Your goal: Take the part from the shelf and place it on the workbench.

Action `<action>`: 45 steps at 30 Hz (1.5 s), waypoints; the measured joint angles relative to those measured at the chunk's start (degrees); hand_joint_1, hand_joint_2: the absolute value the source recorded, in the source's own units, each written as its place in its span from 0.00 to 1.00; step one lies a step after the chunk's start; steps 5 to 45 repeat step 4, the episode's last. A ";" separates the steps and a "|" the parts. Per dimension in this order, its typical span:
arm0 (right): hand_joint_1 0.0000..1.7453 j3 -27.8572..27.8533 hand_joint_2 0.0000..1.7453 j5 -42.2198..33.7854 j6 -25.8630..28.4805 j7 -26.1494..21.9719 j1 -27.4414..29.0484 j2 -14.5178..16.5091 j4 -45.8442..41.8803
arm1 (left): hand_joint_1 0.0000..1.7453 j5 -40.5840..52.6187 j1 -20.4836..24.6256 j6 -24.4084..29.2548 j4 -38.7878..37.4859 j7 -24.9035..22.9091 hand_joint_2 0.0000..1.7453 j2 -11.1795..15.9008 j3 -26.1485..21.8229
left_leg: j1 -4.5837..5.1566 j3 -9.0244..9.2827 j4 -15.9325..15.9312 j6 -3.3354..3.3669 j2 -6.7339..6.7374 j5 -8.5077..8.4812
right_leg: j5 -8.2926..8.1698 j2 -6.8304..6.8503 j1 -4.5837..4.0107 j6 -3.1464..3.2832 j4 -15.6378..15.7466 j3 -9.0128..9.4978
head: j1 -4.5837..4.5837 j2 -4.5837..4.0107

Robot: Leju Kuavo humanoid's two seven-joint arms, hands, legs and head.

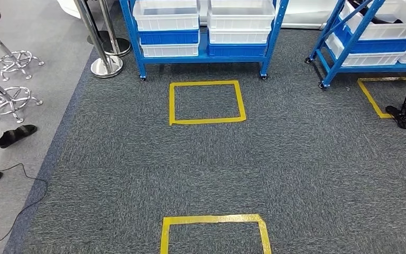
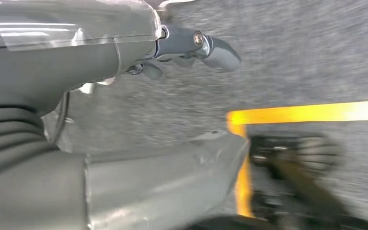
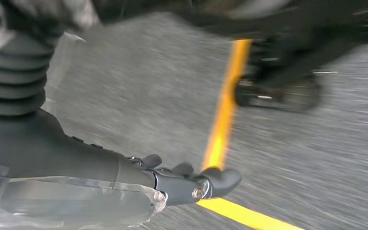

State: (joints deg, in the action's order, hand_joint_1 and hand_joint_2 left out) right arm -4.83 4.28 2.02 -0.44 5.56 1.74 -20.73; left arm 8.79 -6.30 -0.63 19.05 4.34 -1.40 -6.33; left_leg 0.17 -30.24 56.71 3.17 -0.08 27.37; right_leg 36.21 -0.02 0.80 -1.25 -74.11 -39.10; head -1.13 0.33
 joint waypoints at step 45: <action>0.00 0.75 0.00 -1.05 -0.26 0.22 3.92 -0.35 2.79 | 0.00 -2.08 2.46 0.20 4.22 -0.97 0.00 0.05 1.24 | -0.08 0.27 0.40 -0.53 -0.08 0.43 | -5.67 0.02 0.21 -0.17 7.75 3.59 | 0.00 0.00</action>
